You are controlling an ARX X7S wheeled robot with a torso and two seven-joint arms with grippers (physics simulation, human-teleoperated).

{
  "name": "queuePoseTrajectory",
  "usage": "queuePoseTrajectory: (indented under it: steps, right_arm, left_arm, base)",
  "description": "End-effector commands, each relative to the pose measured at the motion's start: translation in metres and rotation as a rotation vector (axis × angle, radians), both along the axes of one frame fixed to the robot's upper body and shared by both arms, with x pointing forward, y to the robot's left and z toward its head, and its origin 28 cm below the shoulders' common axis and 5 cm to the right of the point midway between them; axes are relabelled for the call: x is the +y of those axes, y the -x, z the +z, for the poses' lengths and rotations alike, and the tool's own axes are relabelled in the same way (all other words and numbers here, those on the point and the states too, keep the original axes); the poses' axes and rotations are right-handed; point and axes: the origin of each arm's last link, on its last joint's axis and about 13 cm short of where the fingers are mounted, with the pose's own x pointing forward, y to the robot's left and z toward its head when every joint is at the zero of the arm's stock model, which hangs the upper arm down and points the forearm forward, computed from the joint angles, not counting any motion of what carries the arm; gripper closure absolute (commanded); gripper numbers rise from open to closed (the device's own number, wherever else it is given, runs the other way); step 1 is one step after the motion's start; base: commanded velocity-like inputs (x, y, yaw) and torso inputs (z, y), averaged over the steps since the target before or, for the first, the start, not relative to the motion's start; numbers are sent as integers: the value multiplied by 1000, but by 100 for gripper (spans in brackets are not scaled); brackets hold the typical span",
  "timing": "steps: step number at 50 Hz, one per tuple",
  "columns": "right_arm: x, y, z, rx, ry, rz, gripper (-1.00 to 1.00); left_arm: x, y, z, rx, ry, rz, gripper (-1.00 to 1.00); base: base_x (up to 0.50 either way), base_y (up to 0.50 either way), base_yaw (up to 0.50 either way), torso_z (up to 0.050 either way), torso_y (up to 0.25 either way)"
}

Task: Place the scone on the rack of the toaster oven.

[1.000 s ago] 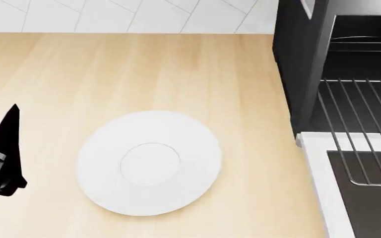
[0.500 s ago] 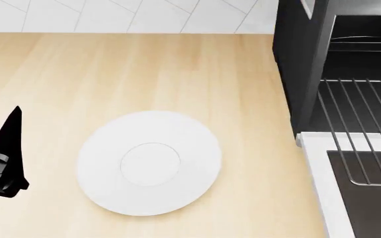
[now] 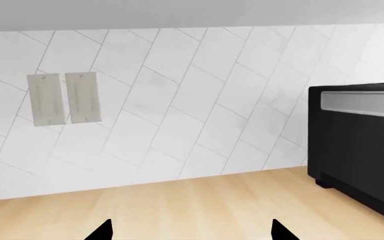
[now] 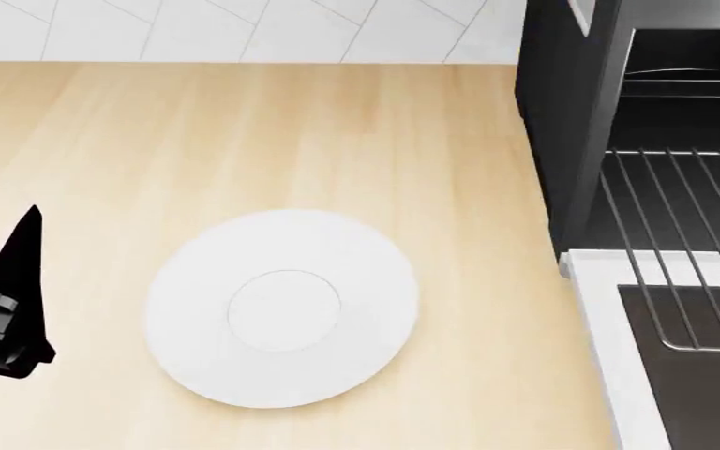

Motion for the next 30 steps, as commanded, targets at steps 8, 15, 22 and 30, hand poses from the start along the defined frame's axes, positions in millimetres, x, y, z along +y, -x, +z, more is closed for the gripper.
queuePoseTrajectory:
  steps: [8,15,22,30]
  right_arm:
    - [-1,-8,3,-3,4,0,100]
    - [-1,-8,1,-1,-1,-6,100]
    - [0,-4,3,-11,4,-7,-100]
    - [7,7,18,-76,58,9,-100]
  left_arm:
    - [0,1,-1,1,1,-1,-100]
    - [1,2,-1,-1,0,0,-100]
    - [1,3,0,-4,0,-2,-100]
    - [-1,2,-1,-2,0,-9,-100]
  base:
    - [0,0,0,0,0]
    - [0,0,0,0,0]
    - [0,0,0,0,0]
    - [0,0,0,0,0]
